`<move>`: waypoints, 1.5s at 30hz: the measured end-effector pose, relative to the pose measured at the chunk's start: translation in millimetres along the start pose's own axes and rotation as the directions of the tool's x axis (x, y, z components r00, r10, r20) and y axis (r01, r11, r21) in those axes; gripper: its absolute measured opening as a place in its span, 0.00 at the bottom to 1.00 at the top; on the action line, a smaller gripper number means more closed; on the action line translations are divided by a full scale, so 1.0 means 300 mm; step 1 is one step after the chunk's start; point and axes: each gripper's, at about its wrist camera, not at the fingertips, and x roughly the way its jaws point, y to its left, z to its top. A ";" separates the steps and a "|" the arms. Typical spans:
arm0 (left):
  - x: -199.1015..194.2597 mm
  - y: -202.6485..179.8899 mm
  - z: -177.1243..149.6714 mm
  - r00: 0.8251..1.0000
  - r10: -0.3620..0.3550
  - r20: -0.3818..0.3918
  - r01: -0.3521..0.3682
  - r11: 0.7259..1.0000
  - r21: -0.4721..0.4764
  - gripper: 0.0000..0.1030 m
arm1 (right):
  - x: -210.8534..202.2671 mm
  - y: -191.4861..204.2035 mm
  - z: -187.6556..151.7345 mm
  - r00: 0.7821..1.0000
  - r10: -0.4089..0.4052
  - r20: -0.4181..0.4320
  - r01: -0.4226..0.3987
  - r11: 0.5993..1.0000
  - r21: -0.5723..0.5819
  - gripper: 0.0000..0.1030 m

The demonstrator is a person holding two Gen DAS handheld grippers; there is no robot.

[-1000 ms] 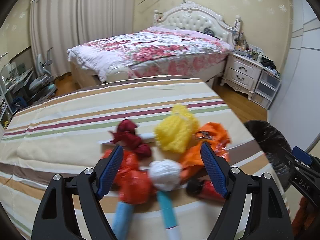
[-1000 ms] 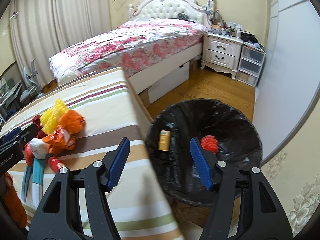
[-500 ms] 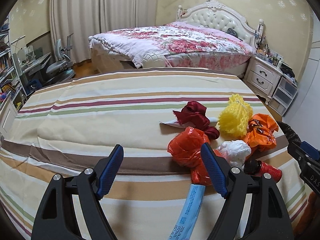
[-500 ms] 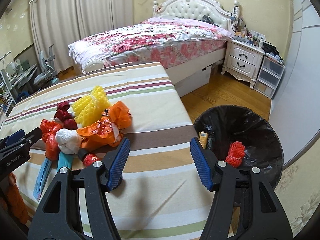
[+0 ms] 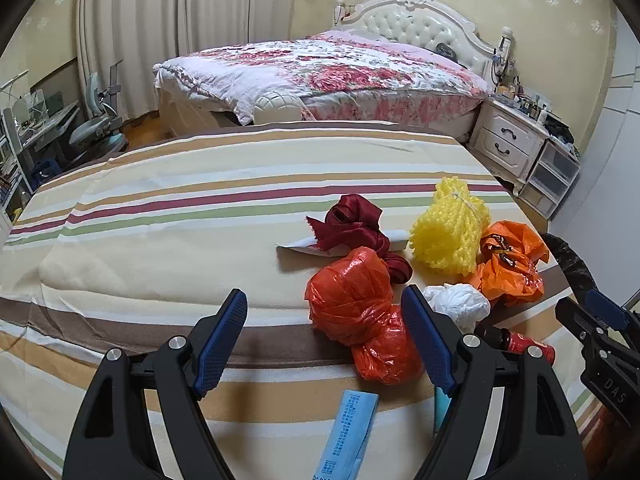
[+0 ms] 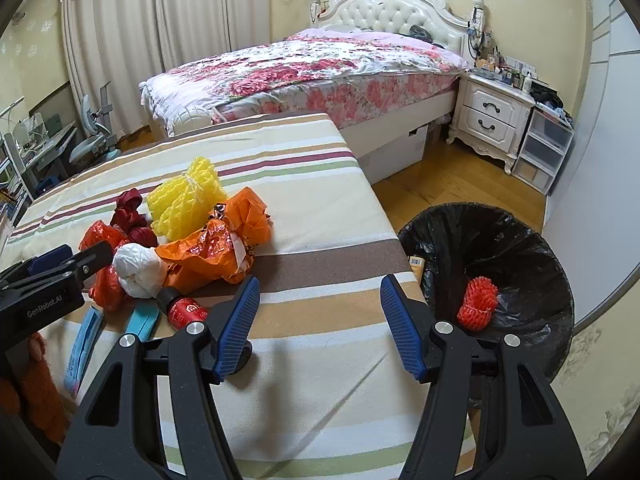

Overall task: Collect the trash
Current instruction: 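Grasp the red plastic bag with the left tool, then grasp the orange plastic bag with the right tool while the left tool holds the red bag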

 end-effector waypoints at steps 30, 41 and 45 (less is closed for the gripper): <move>-0.087 0.124 0.006 0.995 0.082 0.065 -0.084 0.996 0.026 0.53 | 0.016 0.096 0.063 0.998 0.068 0.012 -0.068 0.997 -0.025 0.62; -0.073 0.298 -0.002 0.986 0.159 0.048 -0.156 0.986 -0.056 0.53 | 0.107 0.168 0.107 0.995 0.087 -0.041 -0.087 0.996 -0.008 0.66; -0.070 0.342 -0.005 0.984 0.171 0.041 -0.167 0.983 -0.081 0.53 | 0.132 0.166 0.095 0.993 0.088 -0.072 -0.088 0.996 0.003 0.66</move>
